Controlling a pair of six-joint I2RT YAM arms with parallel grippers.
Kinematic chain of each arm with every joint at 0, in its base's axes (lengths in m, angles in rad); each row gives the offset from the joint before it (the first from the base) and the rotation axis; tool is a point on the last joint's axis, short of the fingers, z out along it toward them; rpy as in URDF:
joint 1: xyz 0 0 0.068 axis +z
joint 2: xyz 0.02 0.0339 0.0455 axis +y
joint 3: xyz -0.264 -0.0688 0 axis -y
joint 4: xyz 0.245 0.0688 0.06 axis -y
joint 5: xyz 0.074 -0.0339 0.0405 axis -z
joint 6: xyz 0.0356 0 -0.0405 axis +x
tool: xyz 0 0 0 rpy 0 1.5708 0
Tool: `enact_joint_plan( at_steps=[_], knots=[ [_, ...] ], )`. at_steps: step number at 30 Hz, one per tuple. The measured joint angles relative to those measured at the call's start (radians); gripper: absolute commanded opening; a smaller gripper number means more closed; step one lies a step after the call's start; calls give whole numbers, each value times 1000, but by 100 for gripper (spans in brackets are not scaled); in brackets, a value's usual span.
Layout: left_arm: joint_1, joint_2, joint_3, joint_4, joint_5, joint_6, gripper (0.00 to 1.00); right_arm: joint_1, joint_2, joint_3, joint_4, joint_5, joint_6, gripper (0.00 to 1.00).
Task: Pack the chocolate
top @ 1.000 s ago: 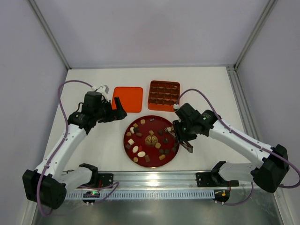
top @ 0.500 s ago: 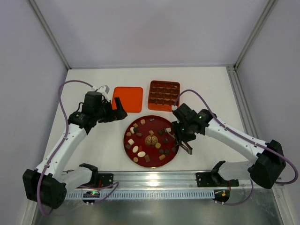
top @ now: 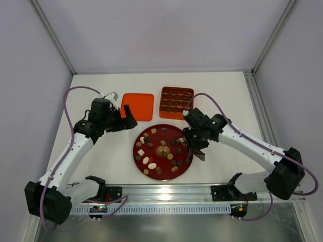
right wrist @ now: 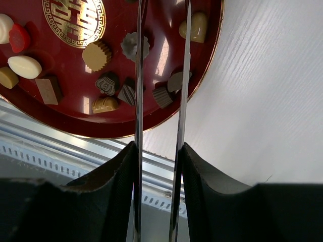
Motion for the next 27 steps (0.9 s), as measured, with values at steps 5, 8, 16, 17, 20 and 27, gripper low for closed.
enact_joint_plan(
  at_steps=[5,8,16,17,20,27],
  knots=[
    [0,0,0,0,4,0,100,0,12,6,-14,5,-2,31],
    [0,0,0,0,6,0,100,0,24,25,-29,19,-5,31],
    [0,0,0,0,7,0,100,0,28,107,-63,45,-21,31],
    [0,0,0,0,7,0,100,0,28,113,-66,46,-21,31],
    [0,0,0,0,7,0,100,0,28,130,-80,50,-24,31],
    [0,0,0,0,8,0,100,-11,31,211,-116,48,-32,31]
  ],
)
